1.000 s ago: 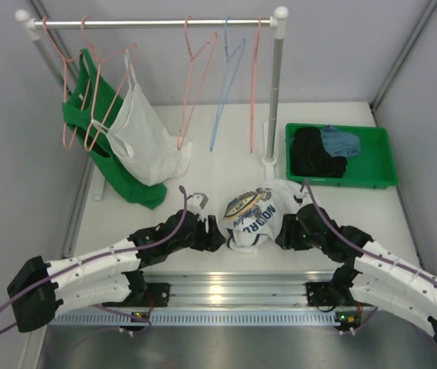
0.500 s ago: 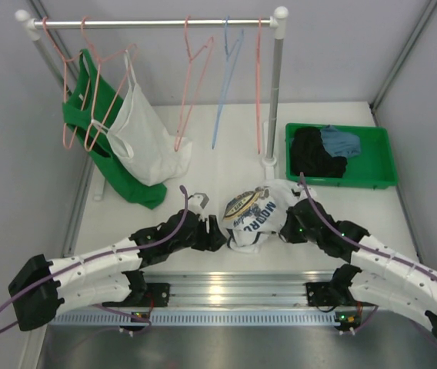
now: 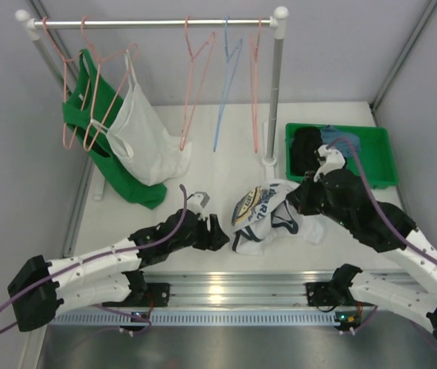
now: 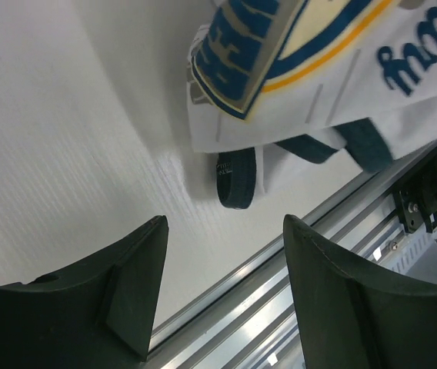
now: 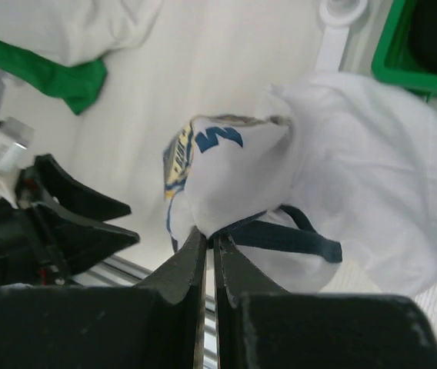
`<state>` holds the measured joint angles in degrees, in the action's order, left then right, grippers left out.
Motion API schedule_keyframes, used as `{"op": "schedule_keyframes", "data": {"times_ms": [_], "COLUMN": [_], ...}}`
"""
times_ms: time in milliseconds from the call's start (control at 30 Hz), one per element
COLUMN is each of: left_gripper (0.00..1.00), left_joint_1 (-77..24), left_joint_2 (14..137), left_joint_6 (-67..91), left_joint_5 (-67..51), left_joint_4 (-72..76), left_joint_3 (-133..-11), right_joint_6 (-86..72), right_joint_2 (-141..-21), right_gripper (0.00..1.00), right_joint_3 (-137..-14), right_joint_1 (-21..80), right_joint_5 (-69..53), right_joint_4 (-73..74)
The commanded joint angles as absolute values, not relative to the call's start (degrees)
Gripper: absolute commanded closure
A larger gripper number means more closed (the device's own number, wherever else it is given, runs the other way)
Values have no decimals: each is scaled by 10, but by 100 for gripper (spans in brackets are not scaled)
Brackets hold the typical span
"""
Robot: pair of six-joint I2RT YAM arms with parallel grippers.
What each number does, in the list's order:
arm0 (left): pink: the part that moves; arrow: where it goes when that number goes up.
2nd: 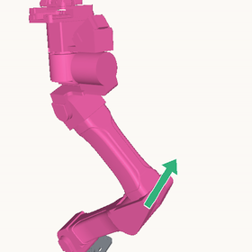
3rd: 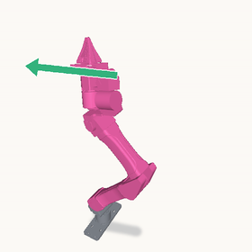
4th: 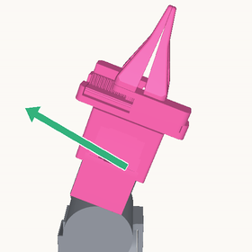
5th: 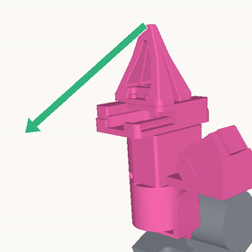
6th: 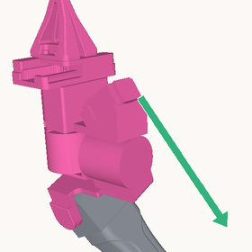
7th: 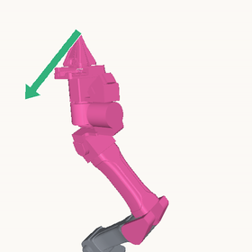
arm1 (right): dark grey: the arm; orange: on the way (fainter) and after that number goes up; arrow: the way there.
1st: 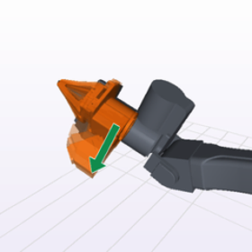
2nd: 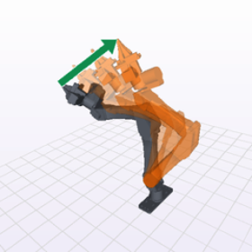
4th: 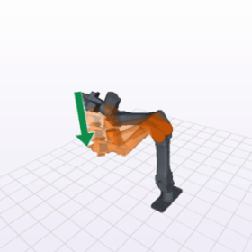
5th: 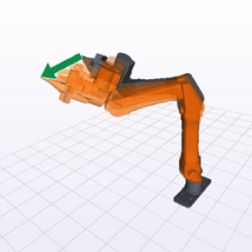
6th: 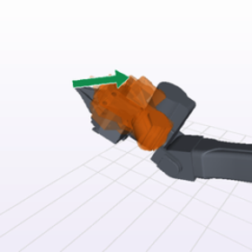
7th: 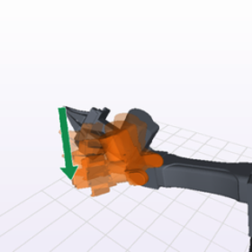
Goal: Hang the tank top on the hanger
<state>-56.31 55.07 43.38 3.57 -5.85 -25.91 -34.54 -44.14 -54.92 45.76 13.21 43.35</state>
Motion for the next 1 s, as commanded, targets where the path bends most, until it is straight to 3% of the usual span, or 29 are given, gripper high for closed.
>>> {"op": "schedule_keyframes", "data": {"times_ms": [0,267,533,967], "left_gripper": [33,32,34,34], "left_joint_1": [-565,-565,-582,-763], "left_joint_2": [526,480,481,568], "left_joint_6": [434,446,445,426], "left_joint_5": [20,-20,-93,197], "left_joint_4": [-4,74,144,177], "left_joint_3": [-262,-259,-255,-308], "right_joint_6": [-323,-300,-297,-303], "right_joint_2": [-460,-536,-597,-634], "right_gripper": [100,100,100,100], "right_joint_3": [-655,-817,-856,-853], "right_joint_1": [466,467,467,478], "right_joint_5": [149,136,139,143], "right_joint_4": [484,526,531,517]}}
